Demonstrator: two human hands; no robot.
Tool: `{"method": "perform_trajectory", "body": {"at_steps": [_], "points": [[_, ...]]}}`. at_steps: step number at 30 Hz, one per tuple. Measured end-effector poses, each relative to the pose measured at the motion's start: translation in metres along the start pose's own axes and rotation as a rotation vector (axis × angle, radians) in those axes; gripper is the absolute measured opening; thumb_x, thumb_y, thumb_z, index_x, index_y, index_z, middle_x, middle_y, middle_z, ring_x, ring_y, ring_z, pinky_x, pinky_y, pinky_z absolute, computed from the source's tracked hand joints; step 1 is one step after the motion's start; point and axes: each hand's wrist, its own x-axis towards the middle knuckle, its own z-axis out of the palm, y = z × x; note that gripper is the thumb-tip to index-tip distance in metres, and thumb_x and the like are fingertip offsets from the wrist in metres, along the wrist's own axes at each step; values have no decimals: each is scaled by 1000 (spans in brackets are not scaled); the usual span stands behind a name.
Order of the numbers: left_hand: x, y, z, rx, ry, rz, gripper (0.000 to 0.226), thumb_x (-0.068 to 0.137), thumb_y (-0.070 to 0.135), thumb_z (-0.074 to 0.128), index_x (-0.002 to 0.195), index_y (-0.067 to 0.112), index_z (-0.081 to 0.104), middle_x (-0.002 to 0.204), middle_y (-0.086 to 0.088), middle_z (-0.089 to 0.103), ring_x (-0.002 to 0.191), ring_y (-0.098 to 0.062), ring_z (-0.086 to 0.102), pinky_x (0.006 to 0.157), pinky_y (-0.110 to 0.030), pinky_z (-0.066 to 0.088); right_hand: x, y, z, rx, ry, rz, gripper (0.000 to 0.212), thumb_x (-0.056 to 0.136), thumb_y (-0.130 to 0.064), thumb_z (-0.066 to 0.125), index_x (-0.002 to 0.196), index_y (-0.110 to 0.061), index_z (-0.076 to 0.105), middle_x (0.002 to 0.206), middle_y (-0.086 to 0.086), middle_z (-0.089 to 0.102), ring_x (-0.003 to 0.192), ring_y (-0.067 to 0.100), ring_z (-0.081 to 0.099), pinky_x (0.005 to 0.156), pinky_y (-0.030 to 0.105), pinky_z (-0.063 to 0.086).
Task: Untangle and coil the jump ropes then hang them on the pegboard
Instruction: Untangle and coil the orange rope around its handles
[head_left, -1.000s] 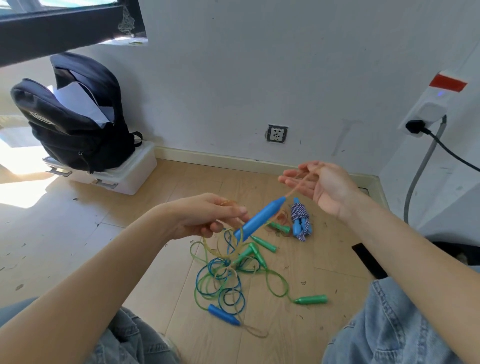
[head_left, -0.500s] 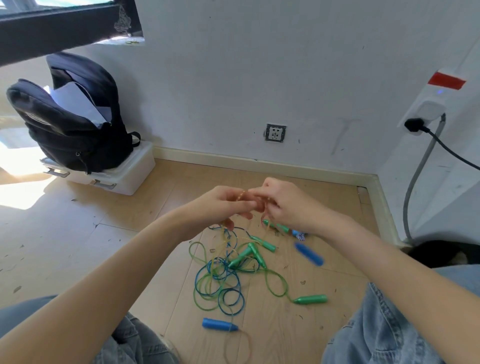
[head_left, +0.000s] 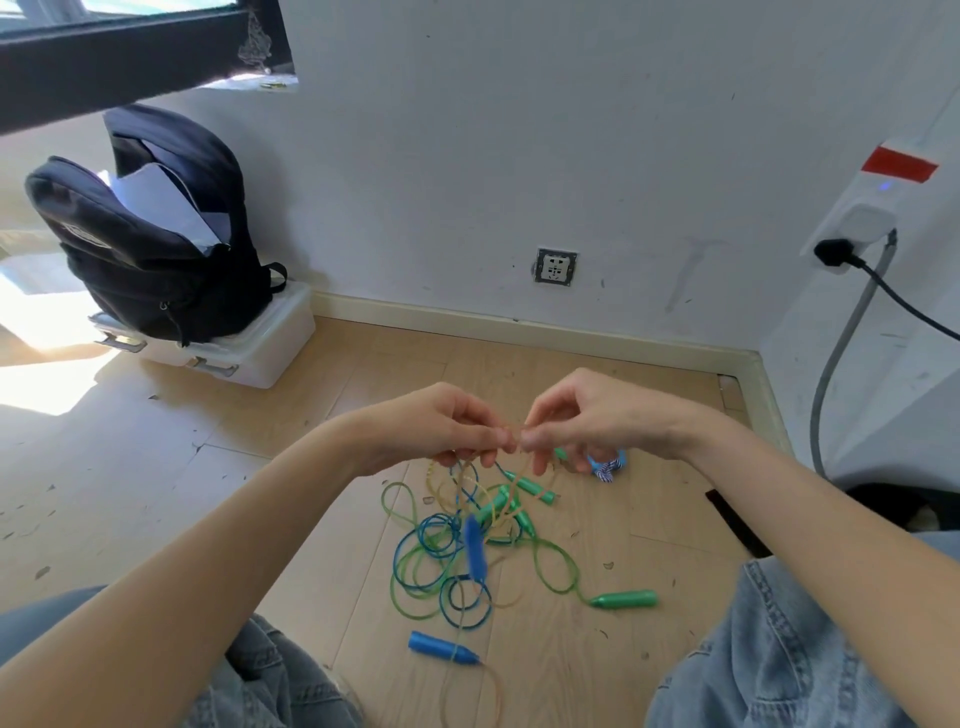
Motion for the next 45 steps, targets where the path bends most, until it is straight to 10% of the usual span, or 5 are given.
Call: {"method": "perform_trajectory", "body": {"at_steps": [7, 14, 21, 28, 45], "points": [[1, -8, -1, 90, -84, -109, 13, 92, 18, 56, 89, 13, 68, 66, 8, 59, 58, -4, 48, 56, -13, 41, 6, 26, -17, -332, 742, 261, 26, 97, -22, 44, 90, -4, 63, 77, 8, 71, 49, 11, 60, 53, 22, 48], [3, -4, 3, 77, -102, -92, 15, 93, 18, 54, 91, 13, 67, 63, 9, 53, 55, -2, 43, 53, -11, 38, 6, 2, 18, -224, 23, -32, 25, 87, -17, 61, 109, -27, 59, 72, -2, 72, 42, 7, 54, 39, 17, 41], [2, -8, 2, 46, -106, -145, 16, 92, 17, 55, 97, 9, 67, 65, 6, 56, 55, -4, 45, 55, -13, 40, 14, 30, -19, -800, 639, 352, 16, 89, -6, 46, 90, -4, 62, 92, 14, 67, 75, 28, 60, 61, 28, 43], [5, -4, 7, 2, -99, -108, 14, 92, 15, 56, 95, 8, 67, 66, 4, 53, 57, -5, 43, 54, -12, 40, 8, 6, 22, -189, -95, -73, 33, 87, -7, 58, 116, -23, 54, 99, -9, 63, 71, 7, 66, 55, 21, 51], [2, -6, 0, -44, -38, -103, 17, 91, 17, 56, 97, 8, 69, 64, 7, 55, 56, -3, 46, 55, -12, 42, 12, 10, -2, -180, 383, -10, 15, 91, -2, 52, 92, 0, 67, 73, 6, 67, 58, 11, 62, 57, 19, 52]]}}
